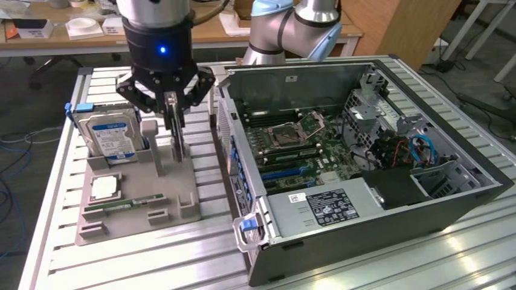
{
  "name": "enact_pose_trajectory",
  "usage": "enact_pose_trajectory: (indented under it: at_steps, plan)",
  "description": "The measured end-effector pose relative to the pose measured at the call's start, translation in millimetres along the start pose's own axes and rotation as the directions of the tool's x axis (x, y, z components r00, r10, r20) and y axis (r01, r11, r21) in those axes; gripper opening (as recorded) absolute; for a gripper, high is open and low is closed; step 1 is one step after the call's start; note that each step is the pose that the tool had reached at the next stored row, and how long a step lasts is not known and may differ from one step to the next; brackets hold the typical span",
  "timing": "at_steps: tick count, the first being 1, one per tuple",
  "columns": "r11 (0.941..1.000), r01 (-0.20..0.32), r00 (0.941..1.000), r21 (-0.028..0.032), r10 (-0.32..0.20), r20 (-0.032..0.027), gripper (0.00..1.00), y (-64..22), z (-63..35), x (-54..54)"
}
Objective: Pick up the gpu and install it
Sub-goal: 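Pick up the gpu and move the gpu toward the slot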
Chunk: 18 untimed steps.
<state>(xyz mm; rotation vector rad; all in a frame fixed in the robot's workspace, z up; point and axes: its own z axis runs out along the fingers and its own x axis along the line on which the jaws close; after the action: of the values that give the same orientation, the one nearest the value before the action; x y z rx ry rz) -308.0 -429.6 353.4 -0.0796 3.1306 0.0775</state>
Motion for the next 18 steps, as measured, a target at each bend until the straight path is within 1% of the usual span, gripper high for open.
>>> enact_pose_trajectory:
  at_steps: [15, 16, 18]
  plan:
    - [1.0000, 0.000, 1.0000, 0.0001, 0.000, 0.0000, 0.27, 3.4, -67.8, -0.6]
    - [1.0000, 0.000, 1.0000, 0.0001, 0.000, -0.0001, 0.27, 3.6, -71.8, -0.7]
    - [1.0000, 0.000, 1.0000, -0.0002, 0.000, 0.0004, 0.27, 3.6, -72.1, -0.1]
